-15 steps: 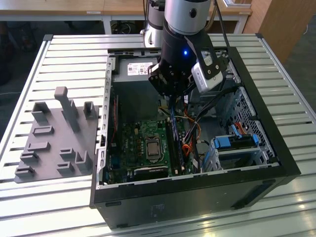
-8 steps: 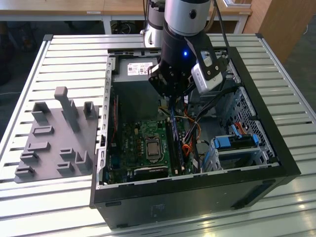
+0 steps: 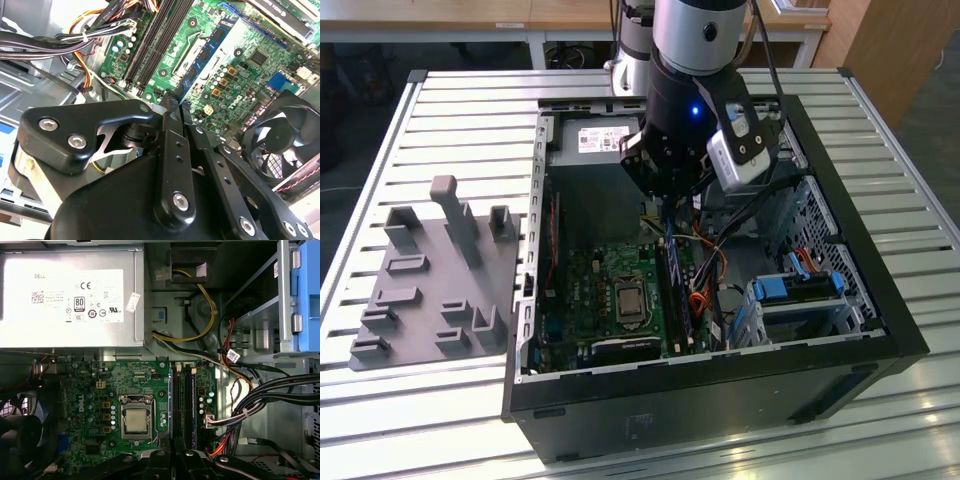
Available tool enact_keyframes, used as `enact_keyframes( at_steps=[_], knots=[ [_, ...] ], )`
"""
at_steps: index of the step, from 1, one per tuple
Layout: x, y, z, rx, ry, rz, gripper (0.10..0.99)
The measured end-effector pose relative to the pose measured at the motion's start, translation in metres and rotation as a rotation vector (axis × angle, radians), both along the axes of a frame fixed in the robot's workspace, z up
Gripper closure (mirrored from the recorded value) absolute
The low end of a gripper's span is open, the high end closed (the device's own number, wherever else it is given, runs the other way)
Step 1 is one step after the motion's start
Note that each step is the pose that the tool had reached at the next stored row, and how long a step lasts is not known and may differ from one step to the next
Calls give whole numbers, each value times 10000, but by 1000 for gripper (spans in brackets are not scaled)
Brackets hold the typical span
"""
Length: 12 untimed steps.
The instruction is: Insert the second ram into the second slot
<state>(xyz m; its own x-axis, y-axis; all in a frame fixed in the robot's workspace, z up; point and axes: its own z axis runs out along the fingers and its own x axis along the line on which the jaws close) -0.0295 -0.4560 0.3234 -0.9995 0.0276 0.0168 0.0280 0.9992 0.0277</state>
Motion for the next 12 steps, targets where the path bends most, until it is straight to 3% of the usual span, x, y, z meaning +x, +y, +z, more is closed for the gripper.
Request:
enact_keyframes(
  at_steps=[12],
  knots=[
    [0, 0, -24, 0, 0, 0, 949]
  ],
)
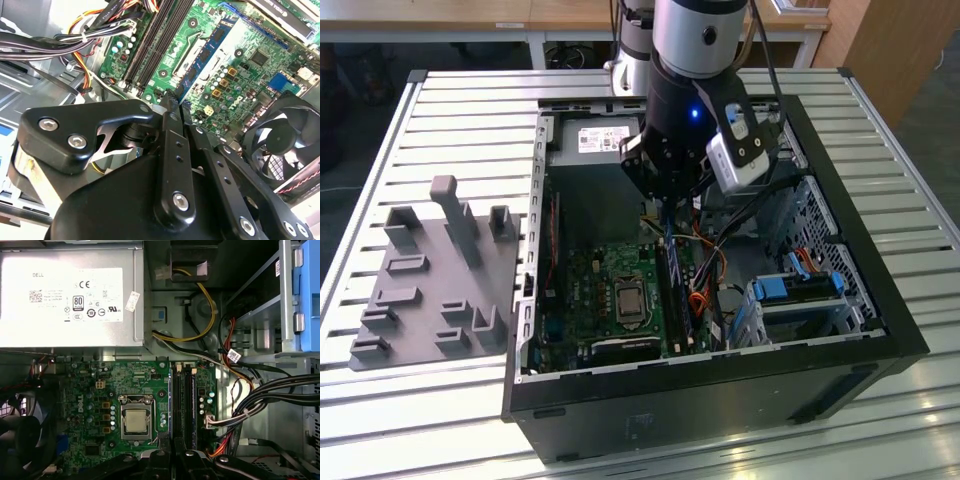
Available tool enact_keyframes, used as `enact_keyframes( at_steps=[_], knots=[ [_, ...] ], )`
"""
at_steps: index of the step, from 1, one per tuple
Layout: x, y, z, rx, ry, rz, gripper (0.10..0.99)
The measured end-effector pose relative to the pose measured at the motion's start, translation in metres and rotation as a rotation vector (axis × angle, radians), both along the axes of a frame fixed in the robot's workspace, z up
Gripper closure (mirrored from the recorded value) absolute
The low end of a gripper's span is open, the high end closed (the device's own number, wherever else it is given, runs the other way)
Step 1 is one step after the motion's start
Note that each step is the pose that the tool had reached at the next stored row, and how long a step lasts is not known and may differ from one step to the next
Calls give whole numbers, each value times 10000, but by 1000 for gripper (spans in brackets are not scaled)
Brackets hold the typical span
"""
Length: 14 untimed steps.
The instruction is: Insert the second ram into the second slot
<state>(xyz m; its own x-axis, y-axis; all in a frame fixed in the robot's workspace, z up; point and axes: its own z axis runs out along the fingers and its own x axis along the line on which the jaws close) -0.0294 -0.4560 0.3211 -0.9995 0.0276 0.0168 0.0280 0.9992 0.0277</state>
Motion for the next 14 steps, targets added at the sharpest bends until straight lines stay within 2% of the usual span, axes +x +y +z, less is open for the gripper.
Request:
enact_keyframes(
  at_steps=[14],
  knots=[
    [0, -4, -62, -1, 0, 0, 949]
  ],
)
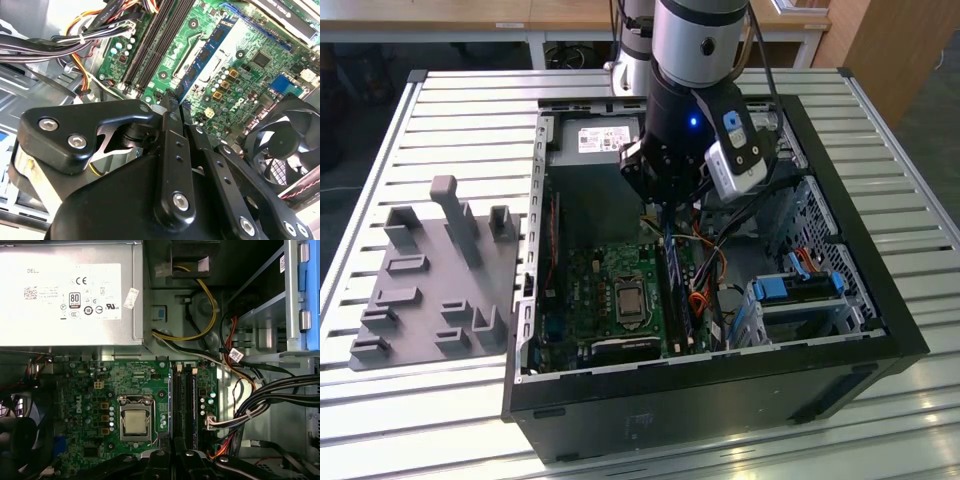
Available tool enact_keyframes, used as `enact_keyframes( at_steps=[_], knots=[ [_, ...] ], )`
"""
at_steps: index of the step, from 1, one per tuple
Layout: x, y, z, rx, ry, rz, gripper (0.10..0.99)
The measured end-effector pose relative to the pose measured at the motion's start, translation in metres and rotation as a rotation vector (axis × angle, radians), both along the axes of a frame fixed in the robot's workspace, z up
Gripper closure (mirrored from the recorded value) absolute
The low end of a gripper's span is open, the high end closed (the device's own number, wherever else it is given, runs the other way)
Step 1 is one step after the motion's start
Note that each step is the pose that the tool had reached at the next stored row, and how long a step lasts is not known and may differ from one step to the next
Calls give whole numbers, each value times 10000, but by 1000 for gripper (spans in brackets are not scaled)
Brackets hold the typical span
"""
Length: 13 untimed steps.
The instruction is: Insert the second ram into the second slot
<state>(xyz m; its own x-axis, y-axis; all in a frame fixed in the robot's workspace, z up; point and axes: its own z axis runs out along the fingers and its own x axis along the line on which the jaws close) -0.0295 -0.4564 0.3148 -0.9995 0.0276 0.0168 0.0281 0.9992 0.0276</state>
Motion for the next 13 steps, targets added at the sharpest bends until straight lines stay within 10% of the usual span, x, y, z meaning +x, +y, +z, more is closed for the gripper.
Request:
enact_keyframes(
  at_steps=[13],
  knots=[
    [0, -20, -69, 2, -1, 1, 949]
  ],
)
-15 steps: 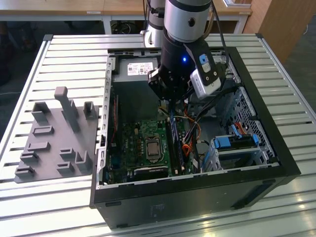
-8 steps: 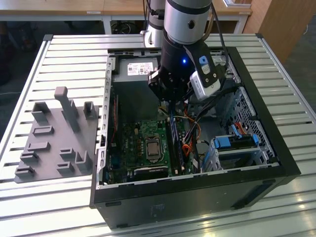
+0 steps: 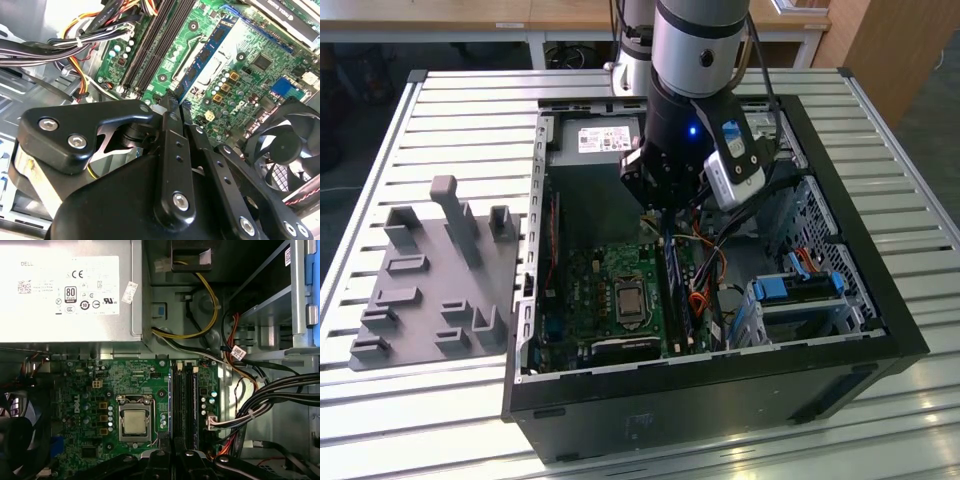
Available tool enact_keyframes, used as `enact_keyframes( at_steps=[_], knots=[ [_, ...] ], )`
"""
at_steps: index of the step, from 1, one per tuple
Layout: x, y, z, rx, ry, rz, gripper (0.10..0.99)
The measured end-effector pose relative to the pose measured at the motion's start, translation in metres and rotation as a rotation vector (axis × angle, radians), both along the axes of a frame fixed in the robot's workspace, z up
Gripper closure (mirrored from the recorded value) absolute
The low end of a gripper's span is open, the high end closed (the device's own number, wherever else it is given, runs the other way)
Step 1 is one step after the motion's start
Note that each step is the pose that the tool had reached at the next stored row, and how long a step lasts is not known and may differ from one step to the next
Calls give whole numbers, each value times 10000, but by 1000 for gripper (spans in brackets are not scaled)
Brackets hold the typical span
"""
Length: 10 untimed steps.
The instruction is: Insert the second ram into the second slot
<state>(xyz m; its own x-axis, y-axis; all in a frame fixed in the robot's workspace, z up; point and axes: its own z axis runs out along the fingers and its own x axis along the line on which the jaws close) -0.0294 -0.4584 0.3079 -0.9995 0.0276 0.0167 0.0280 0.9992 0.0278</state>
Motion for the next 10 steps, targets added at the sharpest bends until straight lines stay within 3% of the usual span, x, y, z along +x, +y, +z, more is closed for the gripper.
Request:
enact_keyframes(
  at_steps=[10],
  knots=[
    [0, -1, -44, -2, 1, 0, 949]
  ],
)
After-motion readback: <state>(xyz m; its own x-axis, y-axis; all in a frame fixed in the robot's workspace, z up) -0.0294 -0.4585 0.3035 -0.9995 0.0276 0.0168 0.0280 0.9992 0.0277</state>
